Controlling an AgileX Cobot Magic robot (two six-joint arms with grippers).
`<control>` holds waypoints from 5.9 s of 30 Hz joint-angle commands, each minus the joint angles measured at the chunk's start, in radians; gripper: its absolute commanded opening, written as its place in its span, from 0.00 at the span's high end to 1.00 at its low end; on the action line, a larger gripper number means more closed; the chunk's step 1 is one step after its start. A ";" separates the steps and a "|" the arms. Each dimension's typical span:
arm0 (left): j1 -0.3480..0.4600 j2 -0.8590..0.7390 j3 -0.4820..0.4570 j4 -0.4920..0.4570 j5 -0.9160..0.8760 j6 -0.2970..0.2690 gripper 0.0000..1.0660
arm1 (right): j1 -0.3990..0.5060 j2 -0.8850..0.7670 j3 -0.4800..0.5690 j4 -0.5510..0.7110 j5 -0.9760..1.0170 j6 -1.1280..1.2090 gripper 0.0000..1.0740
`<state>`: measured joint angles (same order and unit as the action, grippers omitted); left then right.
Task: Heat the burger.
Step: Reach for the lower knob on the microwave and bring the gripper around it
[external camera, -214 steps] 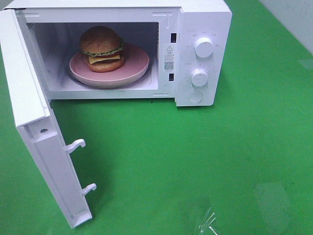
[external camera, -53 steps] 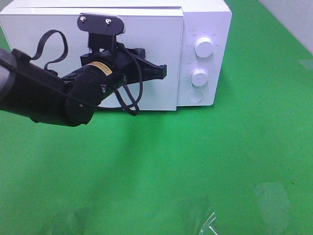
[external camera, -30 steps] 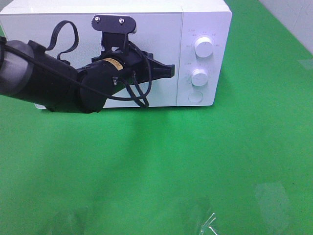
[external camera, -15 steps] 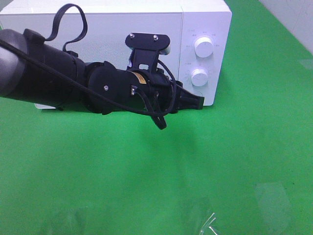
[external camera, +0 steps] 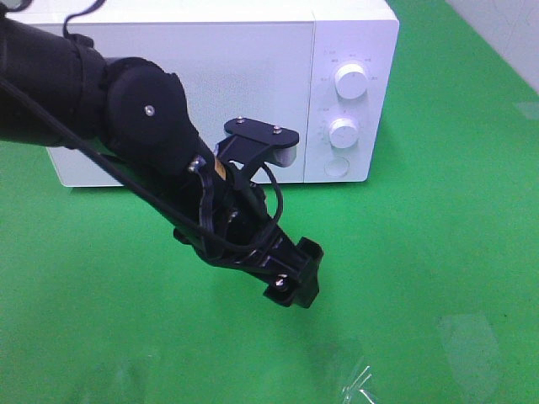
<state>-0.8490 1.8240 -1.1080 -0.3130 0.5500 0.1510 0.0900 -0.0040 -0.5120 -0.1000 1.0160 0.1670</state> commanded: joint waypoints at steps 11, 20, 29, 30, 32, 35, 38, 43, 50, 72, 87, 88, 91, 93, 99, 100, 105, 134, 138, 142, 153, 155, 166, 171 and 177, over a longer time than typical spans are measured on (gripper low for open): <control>0.005 -0.187 -0.007 0.192 0.242 -0.076 0.05 | -0.007 -0.026 0.003 0.004 -0.010 -0.003 0.41; 0.005 -0.259 -0.007 0.477 0.379 -0.329 0.05 | -0.007 -0.026 0.003 0.004 -0.010 -0.003 0.41; 0.071 -0.261 -0.007 0.504 0.473 -0.335 0.05 | -0.007 -0.026 0.003 0.004 -0.010 -0.003 0.41; 0.071 -0.261 -0.007 0.504 0.473 -0.335 0.05 | -0.007 -0.026 0.003 0.004 -0.010 -0.003 0.41; 0.128 -0.261 -0.007 0.470 0.482 -0.307 0.05 | -0.007 -0.026 0.003 0.004 -0.010 -0.003 0.41; 0.264 -0.261 -0.007 0.368 0.501 -0.217 0.05 | -0.007 -0.026 0.003 0.004 -0.010 -0.003 0.41; 0.375 -0.261 -0.007 0.289 0.527 -0.151 0.05 | -0.007 -0.026 0.003 0.004 -0.010 -0.003 0.41; 0.557 -0.261 -0.007 0.235 0.573 -0.104 0.05 | -0.007 -0.026 0.003 0.004 -0.010 -0.003 0.41; 0.761 -0.265 -0.007 0.225 0.639 -0.051 0.05 | -0.007 -0.026 0.003 0.004 -0.010 -0.003 0.41; 0.889 -0.721 -0.007 0.199 0.665 -0.077 0.05 | -0.007 -0.026 0.003 0.004 -0.010 -0.003 0.41; 0.889 -1.041 0.003 0.209 0.660 -0.077 0.05 | -0.007 -0.026 0.003 0.004 -0.010 -0.003 0.41; 0.889 -1.067 0.018 0.209 0.652 -0.077 0.05 | -0.007 -0.026 0.003 0.004 -0.010 -0.003 0.41; 0.889 -1.170 0.134 0.209 0.600 -0.077 0.06 | -0.007 -0.026 0.003 0.004 -0.010 -0.003 0.41; 0.889 -1.192 0.166 0.209 0.588 -0.077 0.05 | -0.007 -0.026 0.003 0.004 -0.010 -0.003 0.41; 0.889 -1.355 0.386 0.187 0.533 -0.089 0.05 | -0.007 -0.026 0.003 0.004 -0.010 -0.003 0.41; 0.889 -1.412 0.437 0.182 0.523 -0.089 0.05 | -0.007 -0.026 0.003 0.004 -0.010 -0.003 0.41; 0.889 -1.482 0.504 0.185 0.504 -0.088 0.05 | -0.007 -0.026 0.003 0.004 -0.010 -0.003 0.41; 0.888 -1.856 0.611 0.220 0.491 -0.103 0.05 | -0.007 -0.026 0.003 0.004 -0.010 -0.003 0.41; 0.888 -1.856 0.611 0.222 0.491 -0.103 0.05 | -0.007 -0.026 0.003 0.004 -0.010 -0.003 0.41; 0.888 -1.857 0.611 0.222 0.491 -0.103 0.05 | -0.007 -0.026 0.003 0.004 -0.010 -0.003 0.41; 0.888 -1.856 0.611 0.222 0.491 -0.103 0.05 | -0.007 -0.026 0.003 0.004 -0.010 -0.003 0.41; 0.888 -1.856 0.611 0.222 0.491 -0.103 0.05 | -0.007 -0.026 0.003 0.004 -0.010 -0.003 0.41; 0.888 -1.858 0.611 0.222 0.491 -0.103 0.05 | -0.007 -0.026 0.003 0.009 -0.010 -0.003 0.41; 0.888 -1.856 0.611 0.222 0.491 -0.103 0.05 | -0.007 -0.026 0.003 0.009 -0.010 -0.003 0.41; 0.888 -1.856 0.611 0.222 0.491 -0.103 0.05 | -0.004 -0.026 -0.007 0.010 -0.019 -0.003 0.41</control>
<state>0.0380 -0.0050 -0.5000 -0.0920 1.0440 0.0490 0.0900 -0.0040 -0.5120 -0.0930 1.0160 0.1670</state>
